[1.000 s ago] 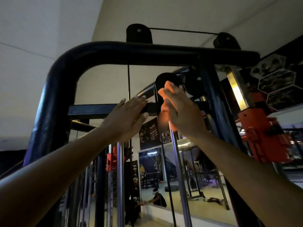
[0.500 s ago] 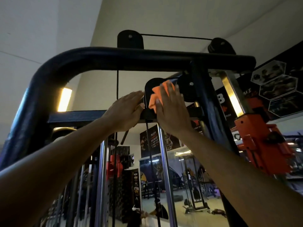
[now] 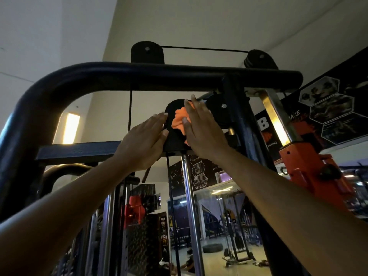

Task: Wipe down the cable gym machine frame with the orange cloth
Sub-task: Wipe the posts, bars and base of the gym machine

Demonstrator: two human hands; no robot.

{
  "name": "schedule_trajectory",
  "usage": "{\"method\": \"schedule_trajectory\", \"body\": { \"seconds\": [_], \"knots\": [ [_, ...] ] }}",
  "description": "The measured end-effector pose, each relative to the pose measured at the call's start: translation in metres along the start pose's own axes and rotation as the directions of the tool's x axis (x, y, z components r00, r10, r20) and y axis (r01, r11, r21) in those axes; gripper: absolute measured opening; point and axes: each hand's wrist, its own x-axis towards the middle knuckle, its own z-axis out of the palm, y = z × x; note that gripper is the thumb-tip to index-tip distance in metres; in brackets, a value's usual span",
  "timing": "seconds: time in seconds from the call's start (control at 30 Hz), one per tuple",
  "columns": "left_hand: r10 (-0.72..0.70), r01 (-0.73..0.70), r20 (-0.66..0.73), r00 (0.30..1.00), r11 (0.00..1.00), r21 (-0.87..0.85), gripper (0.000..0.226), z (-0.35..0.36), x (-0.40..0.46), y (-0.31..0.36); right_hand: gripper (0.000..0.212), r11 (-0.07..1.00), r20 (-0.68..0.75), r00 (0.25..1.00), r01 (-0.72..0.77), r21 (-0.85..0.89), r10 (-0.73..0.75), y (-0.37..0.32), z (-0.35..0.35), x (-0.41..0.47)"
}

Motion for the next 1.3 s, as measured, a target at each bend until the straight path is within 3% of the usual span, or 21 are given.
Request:
{"method": "schedule_trajectory", "body": {
  "seconds": [0.07,0.17,0.33,0.4,0.53,0.57,0.67,0.77,0.83,0.93,1.1,1.23,1.3],
  "knots": [
    [0.011,-0.011,-0.006,1.0,1.0,0.015,0.063,0.003,-0.002,-0.003,0.063,1.0,-0.011,1.0,-0.023,-0.003,0.023,-0.005,0.005,0.003],
    [0.054,-0.053,-0.015,0.998,0.997,0.053,0.066,0.006,-0.005,-0.005,0.064,0.998,-0.008,0.998,0.057,-0.027,-0.057,-0.004,0.008,-0.029],
    [0.103,-0.1,-0.013,0.995,0.984,0.149,0.065,0.011,-0.008,-0.005,0.059,0.992,0.128,0.985,0.118,-0.035,-0.112,0.016,-0.016,-0.076],
    [0.128,-0.127,0.006,0.992,0.976,0.178,0.066,0.017,-0.01,0.0,0.058,0.997,0.146,0.987,0.071,-0.006,-0.07,0.024,-0.03,-0.086],
    [0.165,-0.169,0.037,0.986,0.975,0.146,0.068,0.027,-0.007,0.017,0.058,0.987,-0.058,0.987,-0.153,-0.044,0.15,0.037,-0.048,-0.083],
    [0.159,-0.162,0.035,0.987,0.979,0.125,0.07,0.029,-0.006,0.022,0.058,0.984,-0.046,0.985,-0.171,-0.056,0.169,0.033,-0.045,-0.082],
    [0.159,-0.159,0.013,0.987,0.984,0.076,0.074,0.032,-0.001,0.029,0.059,0.993,0.081,0.994,-0.065,-0.094,0.073,0.027,-0.026,-0.09],
    [0.162,-0.162,0.015,0.987,0.985,0.065,0.075,0.034,0.0,0.029,0.059,0.965,0.081,0.997,0.027,-0.261,-0.006,0.06,-0.039,-0.093],
    [0.156,-0.157,0.016,0.988,0.985,0.067,0.073,0.035,0.002,0.03,0.062,0.945,0.042,0.999,-0.011,-0.326,0.026,0.075,-0.051,-0.09],
    [0.161,-0.163,0.031,0.986,0.984,0.073,0.072,0.04,0.006,0.041,0.061,0.968,0.016,0.996,-0.084,-0.236,0.09,0.053,-0.042,-0.09],
    [0.142,-0.142,0.008,0.99,0.979,0.146,0.072,0.055,0.01,0.065,0.061,0.976,0.12,0.993,0.011,-0.215,0.015,0.052,-0.05,-0.101],
    [0.217,-0.221,0.045,0.975,0.971,0.093,0.073,0.067,0.008,0.077,0.066,0.956,0.306,0.952,0.1,-0.275,-0.012,0.063,-0.094,-0.109],
    [0.25,-0.25,0.036,0.968,0.968,0.005,0.068,0.072,0.01,0.082,0.06,0.954,0.311,0.95,0.07,-0.293,0.025,0.064,-0.114,-0.107]
  ]
}}
